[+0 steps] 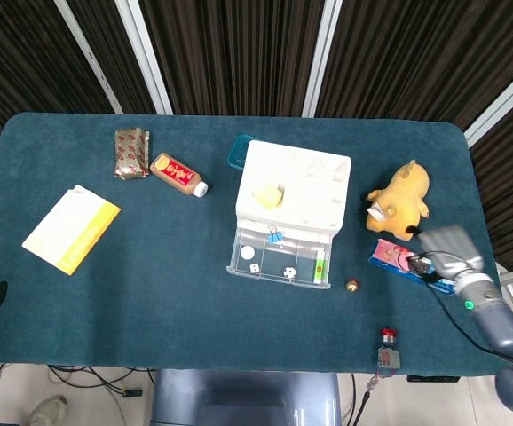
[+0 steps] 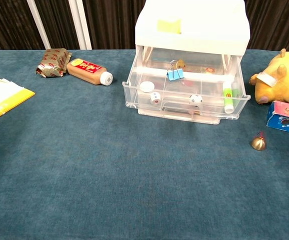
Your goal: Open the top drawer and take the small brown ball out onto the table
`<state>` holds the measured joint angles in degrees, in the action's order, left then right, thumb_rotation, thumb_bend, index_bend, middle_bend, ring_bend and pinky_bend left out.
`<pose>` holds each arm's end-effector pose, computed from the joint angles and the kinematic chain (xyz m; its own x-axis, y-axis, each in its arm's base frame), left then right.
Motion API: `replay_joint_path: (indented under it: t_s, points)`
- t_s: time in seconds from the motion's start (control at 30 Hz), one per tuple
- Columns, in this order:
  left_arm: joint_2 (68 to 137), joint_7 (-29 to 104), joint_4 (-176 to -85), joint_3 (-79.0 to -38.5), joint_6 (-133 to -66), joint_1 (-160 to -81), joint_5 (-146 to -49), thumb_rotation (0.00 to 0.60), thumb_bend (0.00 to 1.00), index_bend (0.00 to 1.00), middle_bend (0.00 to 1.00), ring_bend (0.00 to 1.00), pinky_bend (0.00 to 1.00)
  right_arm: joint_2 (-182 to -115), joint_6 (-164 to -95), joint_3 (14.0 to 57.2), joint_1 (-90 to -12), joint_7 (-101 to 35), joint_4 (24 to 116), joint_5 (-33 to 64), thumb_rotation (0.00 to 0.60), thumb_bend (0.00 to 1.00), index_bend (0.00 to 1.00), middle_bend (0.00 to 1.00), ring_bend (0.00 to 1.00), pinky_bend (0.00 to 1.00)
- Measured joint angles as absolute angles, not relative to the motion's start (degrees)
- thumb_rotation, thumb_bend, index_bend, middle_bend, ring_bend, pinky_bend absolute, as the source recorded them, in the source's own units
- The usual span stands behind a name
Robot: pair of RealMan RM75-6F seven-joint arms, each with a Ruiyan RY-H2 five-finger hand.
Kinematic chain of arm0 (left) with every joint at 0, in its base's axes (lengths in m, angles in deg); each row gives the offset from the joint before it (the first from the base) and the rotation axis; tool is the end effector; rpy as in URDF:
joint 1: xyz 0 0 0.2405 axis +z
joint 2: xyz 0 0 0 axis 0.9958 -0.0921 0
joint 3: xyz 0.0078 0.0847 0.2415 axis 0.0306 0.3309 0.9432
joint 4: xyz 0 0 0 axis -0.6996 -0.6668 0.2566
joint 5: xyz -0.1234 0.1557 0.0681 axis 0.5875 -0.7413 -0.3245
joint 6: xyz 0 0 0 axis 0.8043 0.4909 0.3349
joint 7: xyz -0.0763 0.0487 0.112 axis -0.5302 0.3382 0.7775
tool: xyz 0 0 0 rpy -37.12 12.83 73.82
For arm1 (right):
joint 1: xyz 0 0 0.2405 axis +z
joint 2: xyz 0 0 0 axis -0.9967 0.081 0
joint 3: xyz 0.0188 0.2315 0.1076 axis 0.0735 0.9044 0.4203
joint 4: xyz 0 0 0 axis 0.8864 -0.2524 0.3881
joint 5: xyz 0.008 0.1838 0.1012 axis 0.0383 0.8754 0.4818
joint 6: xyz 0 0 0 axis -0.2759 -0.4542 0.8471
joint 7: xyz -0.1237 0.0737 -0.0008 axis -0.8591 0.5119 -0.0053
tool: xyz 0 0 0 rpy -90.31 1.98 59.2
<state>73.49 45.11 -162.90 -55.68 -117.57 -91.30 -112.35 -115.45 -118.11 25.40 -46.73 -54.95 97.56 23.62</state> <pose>-0.2936 0.1933 0.1989 0.4551 0.0262 0.8901 0.8835 0.1110 -0.4550 -0.2489 -0.3189 0.1712 0.6633 -0.3269 0.6732 -0.7369 -0.1282 0.6637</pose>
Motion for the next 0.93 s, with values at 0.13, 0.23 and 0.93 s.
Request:
replay_joint_path:
  t_s: [0.13,0.23,0.93]
  points:
    - [73.4,45.3,-163.2,-55.6,-117.7,-91.3,-112.7,0.6,0.38,0.09,0.0,0.0,0.0,-113.4,-128.1,25.9,-52.8,-50.1,99.1,20.8,0.6,0.2,0.15,0.23,0.42,0.42]
    - [73.4,45.4,-163.3,-55.5,-117.8,-91.3,-112.9,0.6,0.38,0.09,0.0,0.0,0.0,-113.6,-136.4,26.2,-57.6,-47.6,99.4,18.3,0.6,0.19,0.14,0.16,0.36,0.37]
    - [71.6,43.6,-164.9,-55.3,-117.8,-91.2,-114.6,0.6,0.37,0.09,0.0,0.0,0.0,-132.6,-161.7,22.7,-76.6,-43.8,86.7,-4.8,0.6,0.13,0.11,0.09,0.28,0.31]
